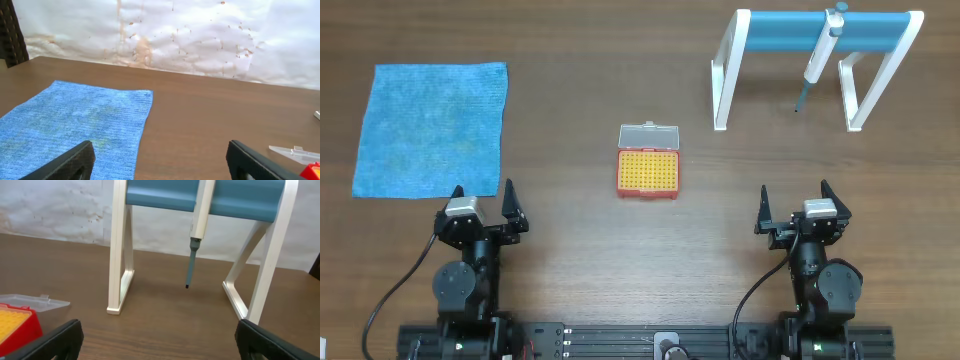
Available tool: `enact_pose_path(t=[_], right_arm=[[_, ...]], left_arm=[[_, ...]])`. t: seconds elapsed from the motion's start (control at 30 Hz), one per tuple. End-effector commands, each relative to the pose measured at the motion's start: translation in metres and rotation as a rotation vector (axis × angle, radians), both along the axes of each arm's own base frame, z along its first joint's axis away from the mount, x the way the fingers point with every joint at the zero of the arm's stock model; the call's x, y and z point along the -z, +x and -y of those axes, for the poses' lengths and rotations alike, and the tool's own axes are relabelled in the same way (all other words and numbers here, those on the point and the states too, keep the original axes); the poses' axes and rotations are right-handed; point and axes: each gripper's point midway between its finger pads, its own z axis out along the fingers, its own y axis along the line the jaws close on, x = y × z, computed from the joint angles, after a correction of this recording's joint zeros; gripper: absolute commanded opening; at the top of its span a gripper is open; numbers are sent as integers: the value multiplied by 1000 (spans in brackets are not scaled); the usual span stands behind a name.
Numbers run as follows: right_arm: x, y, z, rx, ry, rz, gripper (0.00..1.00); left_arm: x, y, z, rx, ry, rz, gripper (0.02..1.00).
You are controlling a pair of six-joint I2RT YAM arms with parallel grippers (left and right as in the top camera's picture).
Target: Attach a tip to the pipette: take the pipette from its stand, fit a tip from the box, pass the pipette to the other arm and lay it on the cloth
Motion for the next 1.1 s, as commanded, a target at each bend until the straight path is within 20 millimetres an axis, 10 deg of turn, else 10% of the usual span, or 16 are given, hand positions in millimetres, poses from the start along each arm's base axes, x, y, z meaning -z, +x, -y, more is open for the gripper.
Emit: enact_pose_path(t=[0.03,0.63,1.1], right_arm=[[2,0,3,13,15,1,976],[18,8,3,18,73,-77,976],[-43,168,52,231,11,-63,976]], left_arm=[[1,0,-3,-13,13,7,851],[1,0,-3,-13,13,7,853],[1,0,-3,-13,13,7,853]])
